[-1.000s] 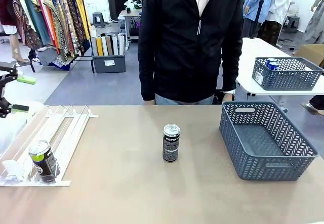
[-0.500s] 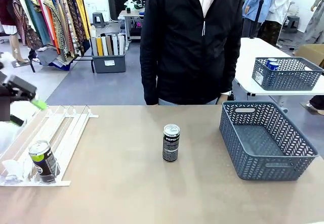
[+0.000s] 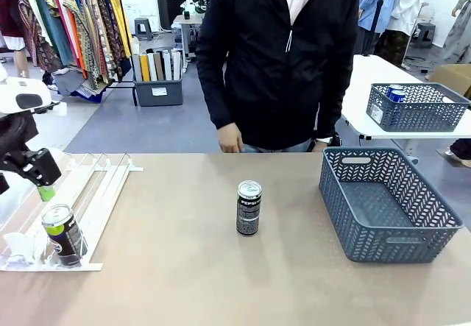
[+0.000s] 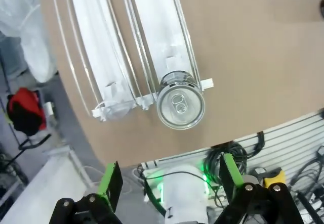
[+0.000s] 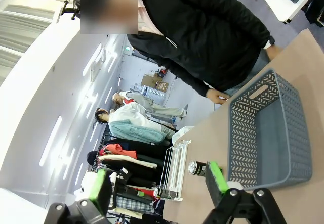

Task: Retrieve and store the cans from the dispenser.
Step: Pick up one can from the Automatic Can Dispenser and place it in the middle of the table.

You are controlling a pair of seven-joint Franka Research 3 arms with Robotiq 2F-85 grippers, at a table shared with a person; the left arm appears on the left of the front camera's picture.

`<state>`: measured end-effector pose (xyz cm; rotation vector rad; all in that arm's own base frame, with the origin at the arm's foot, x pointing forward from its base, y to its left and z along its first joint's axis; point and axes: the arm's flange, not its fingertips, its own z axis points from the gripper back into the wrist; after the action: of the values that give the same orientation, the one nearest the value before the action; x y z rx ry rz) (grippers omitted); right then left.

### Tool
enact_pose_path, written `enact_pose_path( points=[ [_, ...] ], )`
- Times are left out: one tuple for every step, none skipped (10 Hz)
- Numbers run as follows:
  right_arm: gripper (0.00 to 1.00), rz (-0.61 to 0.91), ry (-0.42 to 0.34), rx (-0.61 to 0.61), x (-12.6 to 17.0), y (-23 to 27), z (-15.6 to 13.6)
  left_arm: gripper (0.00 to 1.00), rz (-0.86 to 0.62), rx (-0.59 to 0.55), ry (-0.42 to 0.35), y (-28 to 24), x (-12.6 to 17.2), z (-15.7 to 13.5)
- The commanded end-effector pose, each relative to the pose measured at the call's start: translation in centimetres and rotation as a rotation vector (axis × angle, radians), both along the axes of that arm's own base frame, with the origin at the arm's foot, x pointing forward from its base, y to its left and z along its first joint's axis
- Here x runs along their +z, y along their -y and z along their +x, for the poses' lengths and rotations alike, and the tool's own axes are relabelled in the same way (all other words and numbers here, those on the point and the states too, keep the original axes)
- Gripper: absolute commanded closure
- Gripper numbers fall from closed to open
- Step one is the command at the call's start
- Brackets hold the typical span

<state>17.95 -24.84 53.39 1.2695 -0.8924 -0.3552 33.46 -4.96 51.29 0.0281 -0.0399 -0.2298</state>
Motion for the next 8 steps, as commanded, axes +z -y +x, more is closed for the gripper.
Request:
enact_pose_path(
  points=[
    [0.00, -0.002, 0.037, -0.001, 0.2, 0.0, 0.2, 0.00, -0.092, 0.042, 0.010, -1.1, 0.2, -0.2],
    [0.00, -0.002, 0.037, -0.001, 0.2, 0.0, 0.2, 0.00, -0.092, 0.042, 0.010, -1.1, 0.2, -0.2],
    [0.00, -0.002, 0.037, -0.001, 0.2, 0.0, 0.2, 0.00, -0.092, 0.042, 0.010, -1.1, 0.2, -0.2],
    [0.00, -0.002, 0.037, -0.001, 0.2, 0.0, 0.2, 0.00, -0.054, 0.016, -0.001, -0.9, 0.2, 0.0],
    [0.00, -0.002, 0.037, -0.001, 0.2, 0.0, 0.2, 0.00, -0.028, 0.037, 0.013, -0.3, -0.8, 0.4],
    [0.00, -0.002, 0.037, -0.001, 0.2, 0.0, 0.2, 0.00, 0.003, 0.121, 0.053, 0.2, -2.3, 0.8],
    [0.00, -0.002, 0.037, -0.001, 0.2, 0.0, 0.2, 0.00, -0.023, 0.132, 0.079, 0.9, -4.0, 1.0],
    [0.00, -0.002, 0.037, -0.001, 0.2, 0.0, 0.2, 0.00, -0.040, 0.126, 0.061, 1.2, -5.2, 1.2]
  ],
)
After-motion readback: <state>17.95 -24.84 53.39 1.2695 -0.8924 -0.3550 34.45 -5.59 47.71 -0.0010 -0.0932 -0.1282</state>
